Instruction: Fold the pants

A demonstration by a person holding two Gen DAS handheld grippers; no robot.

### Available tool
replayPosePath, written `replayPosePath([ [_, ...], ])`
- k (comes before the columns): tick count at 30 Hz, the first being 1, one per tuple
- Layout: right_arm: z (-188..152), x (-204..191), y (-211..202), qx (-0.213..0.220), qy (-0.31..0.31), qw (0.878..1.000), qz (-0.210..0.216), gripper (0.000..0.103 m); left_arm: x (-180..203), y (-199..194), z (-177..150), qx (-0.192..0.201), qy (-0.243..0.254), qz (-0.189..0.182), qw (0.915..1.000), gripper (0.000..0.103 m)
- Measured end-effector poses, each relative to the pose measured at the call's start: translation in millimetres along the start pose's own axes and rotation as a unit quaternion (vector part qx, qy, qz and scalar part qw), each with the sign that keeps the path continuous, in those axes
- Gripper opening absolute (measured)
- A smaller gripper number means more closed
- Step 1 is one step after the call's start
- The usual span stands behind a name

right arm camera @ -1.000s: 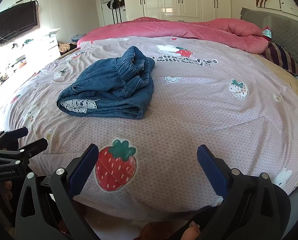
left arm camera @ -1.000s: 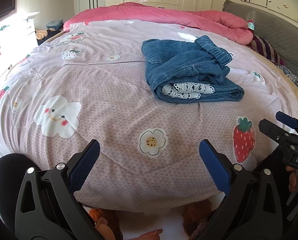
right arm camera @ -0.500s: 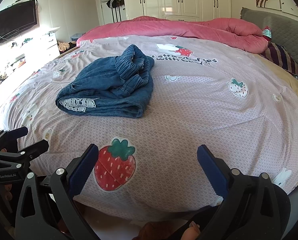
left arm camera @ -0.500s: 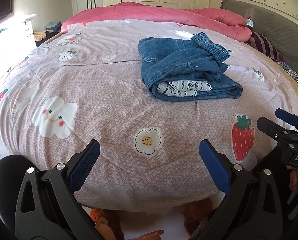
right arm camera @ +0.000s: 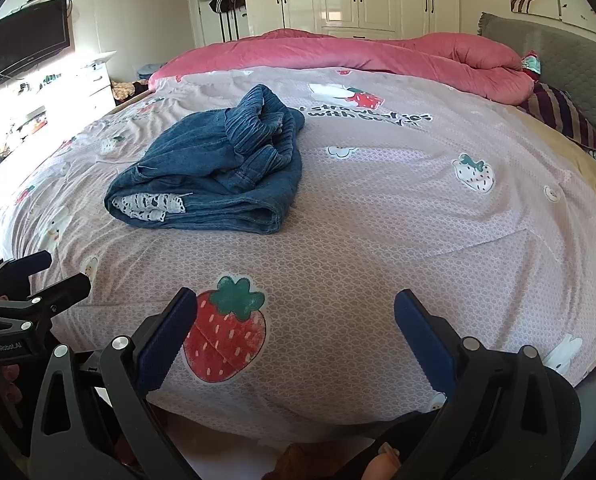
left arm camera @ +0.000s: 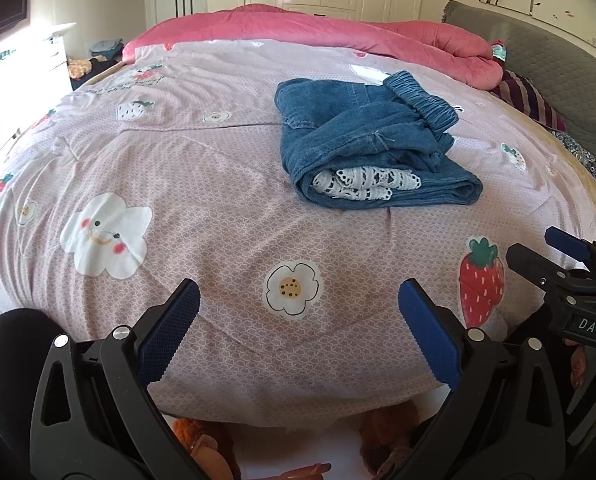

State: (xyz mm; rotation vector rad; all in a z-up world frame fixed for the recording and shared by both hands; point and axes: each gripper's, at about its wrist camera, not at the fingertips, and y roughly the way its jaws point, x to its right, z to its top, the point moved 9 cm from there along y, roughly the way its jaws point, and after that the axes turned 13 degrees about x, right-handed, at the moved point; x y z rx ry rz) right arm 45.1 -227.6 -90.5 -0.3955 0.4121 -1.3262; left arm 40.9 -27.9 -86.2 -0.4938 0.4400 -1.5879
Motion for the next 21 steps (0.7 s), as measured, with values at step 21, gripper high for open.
replayPosePath([
  [21,68.6,138.4,42.5,0.018,0.059,0.99,-0.124,0.098,-170.0,81.6,76.3,-0.057,-0.079,0.122,0.9877,0.093],
])
